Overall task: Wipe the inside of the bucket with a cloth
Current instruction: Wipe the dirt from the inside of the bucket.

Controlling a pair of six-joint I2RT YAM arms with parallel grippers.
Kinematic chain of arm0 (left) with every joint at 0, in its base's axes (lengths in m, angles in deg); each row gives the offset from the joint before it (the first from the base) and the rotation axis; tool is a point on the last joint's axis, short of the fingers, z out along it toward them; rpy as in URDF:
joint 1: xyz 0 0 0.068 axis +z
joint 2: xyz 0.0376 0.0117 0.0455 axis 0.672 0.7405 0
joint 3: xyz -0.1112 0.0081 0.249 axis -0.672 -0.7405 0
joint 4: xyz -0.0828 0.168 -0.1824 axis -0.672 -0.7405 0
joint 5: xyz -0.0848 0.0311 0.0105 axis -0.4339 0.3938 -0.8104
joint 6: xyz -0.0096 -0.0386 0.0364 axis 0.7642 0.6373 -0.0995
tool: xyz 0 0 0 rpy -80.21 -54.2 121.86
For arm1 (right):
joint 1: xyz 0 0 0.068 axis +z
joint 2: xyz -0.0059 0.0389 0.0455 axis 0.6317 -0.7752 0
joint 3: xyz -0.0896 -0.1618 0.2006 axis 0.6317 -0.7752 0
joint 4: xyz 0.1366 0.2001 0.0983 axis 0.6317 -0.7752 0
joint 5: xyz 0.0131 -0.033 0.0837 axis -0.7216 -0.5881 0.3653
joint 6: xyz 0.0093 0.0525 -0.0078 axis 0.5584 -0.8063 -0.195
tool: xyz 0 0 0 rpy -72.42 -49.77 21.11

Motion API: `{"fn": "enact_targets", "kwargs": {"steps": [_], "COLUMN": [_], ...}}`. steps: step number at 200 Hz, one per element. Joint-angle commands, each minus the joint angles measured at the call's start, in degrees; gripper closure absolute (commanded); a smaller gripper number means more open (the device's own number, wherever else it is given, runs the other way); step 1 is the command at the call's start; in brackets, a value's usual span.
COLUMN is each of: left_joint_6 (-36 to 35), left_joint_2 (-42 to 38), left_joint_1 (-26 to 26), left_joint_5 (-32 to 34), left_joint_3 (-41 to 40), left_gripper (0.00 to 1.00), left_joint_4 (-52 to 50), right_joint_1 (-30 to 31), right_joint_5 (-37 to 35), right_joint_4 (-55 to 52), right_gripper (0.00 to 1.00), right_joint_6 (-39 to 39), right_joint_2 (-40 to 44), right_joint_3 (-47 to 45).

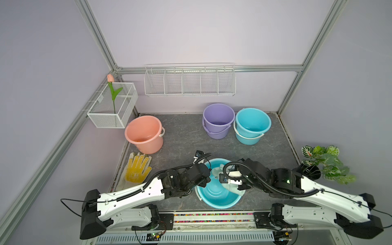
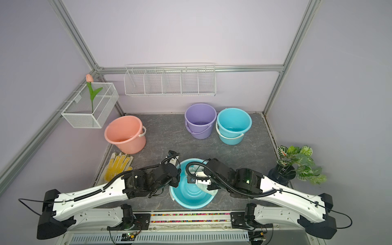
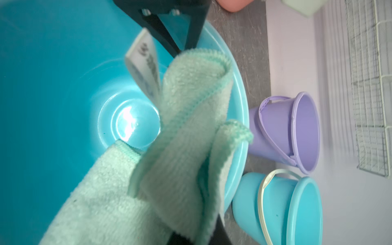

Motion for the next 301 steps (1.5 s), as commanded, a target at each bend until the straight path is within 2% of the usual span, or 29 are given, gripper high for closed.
{"fn": "enact_targets", "kwargs": {"steps": [1, 29, 60, 107, 157, 201, 241, 280, 301], "left_joint_6": [-0.21, -0.95, -1.4, -1.17, -0.62, -0.42, -0.44, -0.44, -0.52], "left_joint_2": [-1.67, -2.02, -1.72, -1.79, -2.39, -2.7, -2.47, -2.24, -2.1], "left_joint_1": [0.16, 0.16, 0.16, 0.16, 0.12, 0.08, 0.16, 0.16, 0.1], "left_joint_5": [1.81, 0.96, -0.27, -0.83, -1.09, -1.46, -1.6, -1.7, -1.6], "left_joint_3": [-0.85, -0.78, -0.5, -1.1, -2.03, -2.35, -2.34, -2.35, -2.21], "left_gripper": [1.0, 1.0, 1.0, 1.0, 1.0, 1.0, 1.0, 1.0, 1.0], "left_joint_4": [0.27, 1.25, 2.16, 3.54, 4.68, 5.23, 5.3, 5.32, 5.24], "right_joint_1": [0.23, 0.29, 0.29, -0.19, -2.23, -4.08, -4.56, -5.26, -5.29], "right_joint_5": [-1.02, 2.41, 3.82, 3.14, 0.83, 3.01, 3.4, 3.87, 2.76], "right_joint_4": [-13.23, -19.01, -19.74, -16.56, -13.36, -8.59, -6.69, 1.77, 1.29], "right_gripper": [0.93, 0.93, 0.93, 0.93, 0.93, 0.93, 0.93, 0.93, 0.93], "right_joint_6": [-13.39, -19.27, -22.09, -29.06, -42.0, -50.69, -53.67, -54.37, -55.12], "right_joint_2": [-2.69, -7.09, -11.79, -17.27, -19.45, -20.79, -25.0, -27.85, -31.28], "right_joint_3": [3.26, 6.03, 7.33, 7.94, 4.56, 1.27, -0.93, -5.06, -4.31]}}
